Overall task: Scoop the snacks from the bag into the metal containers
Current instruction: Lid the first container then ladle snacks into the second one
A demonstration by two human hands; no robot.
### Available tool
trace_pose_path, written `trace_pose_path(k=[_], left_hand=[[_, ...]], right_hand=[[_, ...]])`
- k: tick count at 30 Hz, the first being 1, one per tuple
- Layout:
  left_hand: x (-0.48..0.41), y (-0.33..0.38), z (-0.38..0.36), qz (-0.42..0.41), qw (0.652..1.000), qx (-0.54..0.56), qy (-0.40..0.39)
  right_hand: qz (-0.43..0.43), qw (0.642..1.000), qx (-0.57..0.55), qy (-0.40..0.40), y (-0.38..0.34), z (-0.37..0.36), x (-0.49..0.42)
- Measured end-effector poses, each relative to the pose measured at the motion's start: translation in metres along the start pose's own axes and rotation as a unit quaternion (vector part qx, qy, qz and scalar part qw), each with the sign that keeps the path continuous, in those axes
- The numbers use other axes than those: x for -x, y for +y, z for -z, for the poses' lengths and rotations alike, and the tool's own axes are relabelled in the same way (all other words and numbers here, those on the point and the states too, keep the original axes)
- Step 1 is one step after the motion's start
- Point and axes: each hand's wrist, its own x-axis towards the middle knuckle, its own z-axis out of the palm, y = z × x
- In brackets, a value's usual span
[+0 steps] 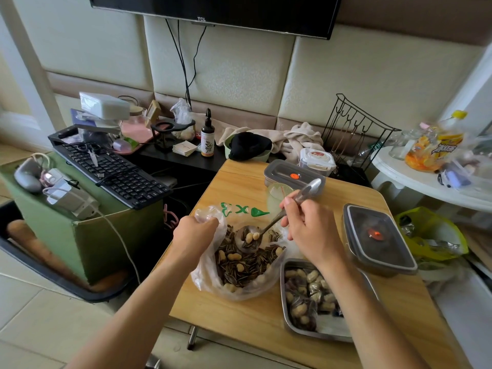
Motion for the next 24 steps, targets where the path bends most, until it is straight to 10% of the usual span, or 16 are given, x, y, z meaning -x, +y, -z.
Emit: trace_pose_path(k=[11, 18, 24], left_hand=[[0.005, 0.010, -0.012, 0.003, 0.991, 0.135, -0.010], [0.012, 0.014, -0.016, -0.035, 0.993, 0.100, -0.047], [0.008, 0.005, -0.009, -0.100, 0.980, -0.162, 0.052]], right_hand=[[0.091, 0.995, 0.033, -0.003, -0.009, -0.011, 0.007], [-0.102, 0.993, -0.060, -0.004, 0.005, -0.006, 0.003], [-0.255, 0.958, -0.132, 0.010, 0.029, 0.001, -0.001]])
